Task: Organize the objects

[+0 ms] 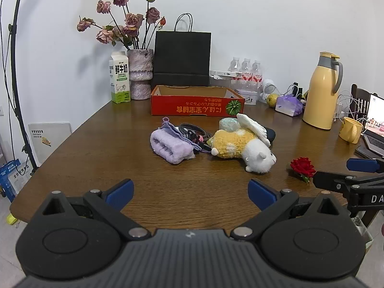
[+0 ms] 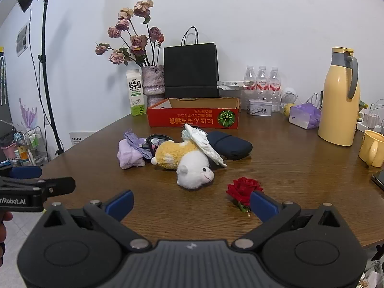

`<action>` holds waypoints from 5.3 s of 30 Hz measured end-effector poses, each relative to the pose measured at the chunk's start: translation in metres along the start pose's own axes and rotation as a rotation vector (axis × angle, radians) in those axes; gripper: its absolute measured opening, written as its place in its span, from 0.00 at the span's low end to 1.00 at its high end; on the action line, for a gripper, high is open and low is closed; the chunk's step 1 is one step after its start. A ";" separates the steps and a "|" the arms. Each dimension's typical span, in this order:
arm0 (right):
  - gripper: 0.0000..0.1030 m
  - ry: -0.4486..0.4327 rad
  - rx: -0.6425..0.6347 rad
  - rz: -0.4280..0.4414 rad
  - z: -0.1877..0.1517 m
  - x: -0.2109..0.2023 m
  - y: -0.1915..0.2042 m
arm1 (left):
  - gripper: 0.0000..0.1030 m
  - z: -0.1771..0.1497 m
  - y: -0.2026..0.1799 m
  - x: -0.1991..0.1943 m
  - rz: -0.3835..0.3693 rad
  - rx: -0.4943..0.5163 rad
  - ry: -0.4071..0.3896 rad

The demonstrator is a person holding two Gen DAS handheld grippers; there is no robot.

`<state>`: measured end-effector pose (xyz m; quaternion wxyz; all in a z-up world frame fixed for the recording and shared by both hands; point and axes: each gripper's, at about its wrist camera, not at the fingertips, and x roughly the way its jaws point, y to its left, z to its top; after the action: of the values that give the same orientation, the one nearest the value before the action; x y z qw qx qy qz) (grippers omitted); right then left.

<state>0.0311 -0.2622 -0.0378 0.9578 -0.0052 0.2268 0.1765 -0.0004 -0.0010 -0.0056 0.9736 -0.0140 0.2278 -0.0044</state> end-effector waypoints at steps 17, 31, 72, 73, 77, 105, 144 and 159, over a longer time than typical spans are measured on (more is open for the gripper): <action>1.00 0.022 0.027 -0.017 -0.001 0.005 -0.004 | 1.00 0.000 0.003 0.000 0.000 -0.005 0.003; 1.00 0.026 0.031 -0.032 -0.001 0.006 -0.004 | 1.00 -0.002 0.008 -0.001 0.000 -0.011 0.006; 1.00 0.024 0.025 -0.044 -0.001 0.006 -0.003 | 1.00 -0.001 0.009 -0.001 -0.001 -0.011 0.007; 1.00 0.024 0.026 -0.044 -0.001 0.006 -0.003 | 1.00 -0.001 0.008 -0.001 0.000 -0.011 0.007; 1.00 0.023 0.023 -0.049 -0.001 0.006 -0.004 | 1.00 -0.001 0.009 -0.001 -0.001 -0.011 0.007; 1.00 0.048 0.019 -0.072 -0.002 0.015 -0.011 | 1.00 -0.003 0.006 0.012 -0.004 -0.022 0.034; 1.00 0.232 -0.052 -0.044 -0.007 0.124 -0.067 | 1.00 0.016 -0.028 0.115 0.007 -0.032 0.183; 1.00 0.186 -0.095 0.048 -0.010 0.132 -0.084 | 1.00 0.031 -0.057 0.143 0.005 -0.004 0.213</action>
<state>0.1654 -0.2978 -0.1102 0.9268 -0.0615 0.3060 0.2088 0.1416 -0.0595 -0.0401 0.9438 -0.0148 0.3302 -0.0028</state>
